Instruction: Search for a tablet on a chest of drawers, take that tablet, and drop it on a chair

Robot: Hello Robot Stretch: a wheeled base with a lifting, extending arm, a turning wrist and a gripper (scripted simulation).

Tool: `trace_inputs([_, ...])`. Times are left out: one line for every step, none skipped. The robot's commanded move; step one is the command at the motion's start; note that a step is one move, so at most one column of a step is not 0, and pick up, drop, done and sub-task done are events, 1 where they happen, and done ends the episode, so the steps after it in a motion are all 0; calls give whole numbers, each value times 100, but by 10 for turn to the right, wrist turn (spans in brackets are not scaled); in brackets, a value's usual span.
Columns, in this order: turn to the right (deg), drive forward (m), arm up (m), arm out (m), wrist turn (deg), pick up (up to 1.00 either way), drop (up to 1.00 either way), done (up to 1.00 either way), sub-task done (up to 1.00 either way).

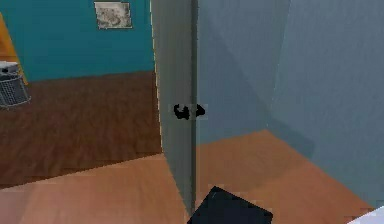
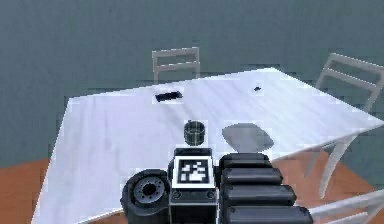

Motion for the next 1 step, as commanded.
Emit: trace_inputs([450,0,0,0,0,0,0,0,0])
